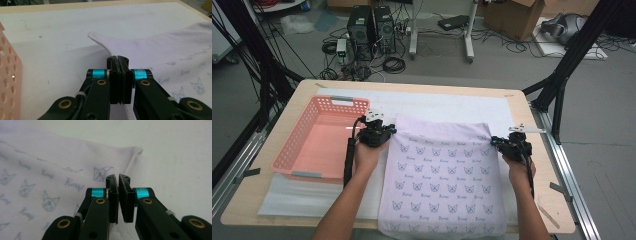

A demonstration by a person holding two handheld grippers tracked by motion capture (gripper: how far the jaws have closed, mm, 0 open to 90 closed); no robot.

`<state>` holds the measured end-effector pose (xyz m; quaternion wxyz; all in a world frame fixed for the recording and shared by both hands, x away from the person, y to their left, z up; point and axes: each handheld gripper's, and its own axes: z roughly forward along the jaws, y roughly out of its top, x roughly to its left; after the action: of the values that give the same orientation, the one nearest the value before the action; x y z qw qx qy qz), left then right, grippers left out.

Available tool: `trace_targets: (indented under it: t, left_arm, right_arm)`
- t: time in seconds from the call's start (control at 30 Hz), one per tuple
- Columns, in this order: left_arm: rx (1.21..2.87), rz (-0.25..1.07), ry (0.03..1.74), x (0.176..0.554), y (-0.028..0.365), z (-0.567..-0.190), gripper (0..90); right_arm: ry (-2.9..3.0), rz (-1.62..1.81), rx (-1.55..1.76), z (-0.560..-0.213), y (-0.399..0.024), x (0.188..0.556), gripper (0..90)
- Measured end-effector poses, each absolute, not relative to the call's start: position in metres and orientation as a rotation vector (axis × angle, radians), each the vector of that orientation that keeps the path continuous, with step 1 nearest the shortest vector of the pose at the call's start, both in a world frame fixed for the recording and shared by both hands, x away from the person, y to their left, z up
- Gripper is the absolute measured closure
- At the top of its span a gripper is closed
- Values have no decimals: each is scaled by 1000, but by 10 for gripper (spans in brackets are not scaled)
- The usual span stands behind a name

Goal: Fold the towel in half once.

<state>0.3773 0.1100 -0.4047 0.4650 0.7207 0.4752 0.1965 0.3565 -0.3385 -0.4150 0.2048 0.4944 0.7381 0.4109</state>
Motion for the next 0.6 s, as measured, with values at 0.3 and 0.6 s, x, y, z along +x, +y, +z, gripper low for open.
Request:
trace_targets:
  t: [0.3, 0.6]
  left_arm:
    - [1770, 424, 1056, 342, 114, -395, 882]
    - [1786, 436, 996, 298, 128, -408, 882]
  right_arm:
    - [2073, 1208, 1303, -405, -338, 324, 861]
    - [2116, 1215, 1267, -414, -341, 280, 856]
